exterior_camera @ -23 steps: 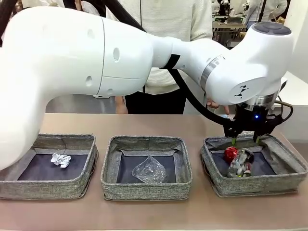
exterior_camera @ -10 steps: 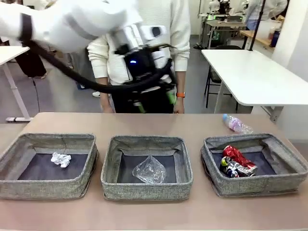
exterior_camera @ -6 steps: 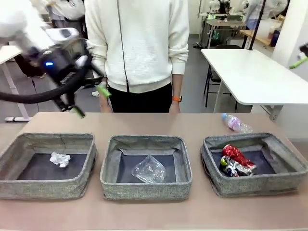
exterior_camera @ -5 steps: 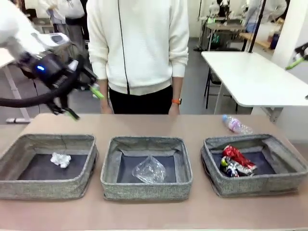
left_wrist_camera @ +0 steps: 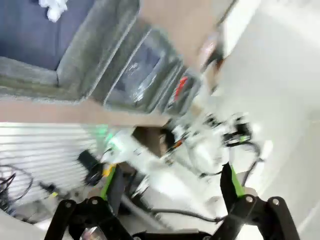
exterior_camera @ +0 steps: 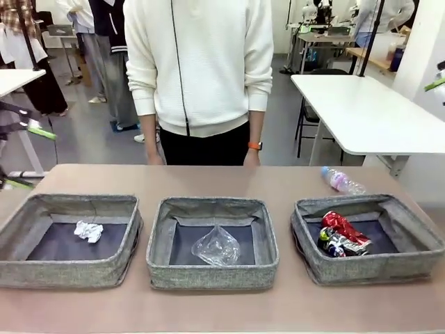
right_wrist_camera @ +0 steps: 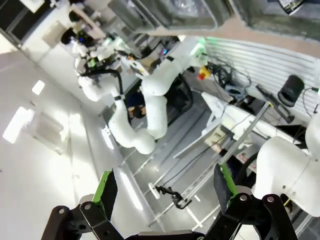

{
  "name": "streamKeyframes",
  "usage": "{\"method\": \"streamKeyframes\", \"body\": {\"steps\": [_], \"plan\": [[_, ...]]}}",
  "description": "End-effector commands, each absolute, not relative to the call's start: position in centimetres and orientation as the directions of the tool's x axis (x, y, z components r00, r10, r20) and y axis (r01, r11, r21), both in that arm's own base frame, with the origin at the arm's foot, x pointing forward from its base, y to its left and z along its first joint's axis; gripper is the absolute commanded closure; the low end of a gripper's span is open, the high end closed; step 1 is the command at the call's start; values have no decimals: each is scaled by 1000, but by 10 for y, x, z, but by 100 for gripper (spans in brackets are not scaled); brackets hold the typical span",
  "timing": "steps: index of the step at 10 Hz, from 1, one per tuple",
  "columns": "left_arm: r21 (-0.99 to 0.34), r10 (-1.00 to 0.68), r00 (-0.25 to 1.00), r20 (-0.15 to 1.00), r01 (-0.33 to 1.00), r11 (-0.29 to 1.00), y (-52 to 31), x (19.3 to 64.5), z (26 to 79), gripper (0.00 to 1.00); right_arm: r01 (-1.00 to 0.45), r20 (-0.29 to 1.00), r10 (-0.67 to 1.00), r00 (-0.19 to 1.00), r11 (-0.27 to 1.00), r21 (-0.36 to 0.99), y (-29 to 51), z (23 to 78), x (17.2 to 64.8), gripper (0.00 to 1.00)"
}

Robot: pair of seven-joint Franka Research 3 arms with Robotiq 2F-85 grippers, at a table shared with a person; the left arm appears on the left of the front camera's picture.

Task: Sort the waste into the appropriate baskets.
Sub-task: Place the picked waste into the Fabric basket indicated by the person, then pick up the waste item pointed out by the person.

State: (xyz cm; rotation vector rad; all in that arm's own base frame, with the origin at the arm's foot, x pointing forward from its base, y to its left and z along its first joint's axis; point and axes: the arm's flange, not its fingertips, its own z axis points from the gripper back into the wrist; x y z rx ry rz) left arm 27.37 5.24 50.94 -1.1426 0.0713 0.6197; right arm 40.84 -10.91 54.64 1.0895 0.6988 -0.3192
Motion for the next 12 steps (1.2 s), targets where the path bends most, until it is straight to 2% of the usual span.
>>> {"method": "streamKeyframes", "body": {"steps": [1,2,3,12], "plan": [[-889,618,720,-315,-452,75,41,195,475,0,606,-703,109,702,426,672,-152,572,406,0],[-827,424,831,-360,-494,268,52,274,509,0,649,-744,66,665,443,619,-155,568,407,0],[-827,424,831,-360,-494,268,52,274,509,0,579,-676,97,731,437,689,-111,538,409,0],[-827,424,831,-360,-494,268,52,274,509,0,579,-676,97,731,437,689,-111,538,409,0]]}}
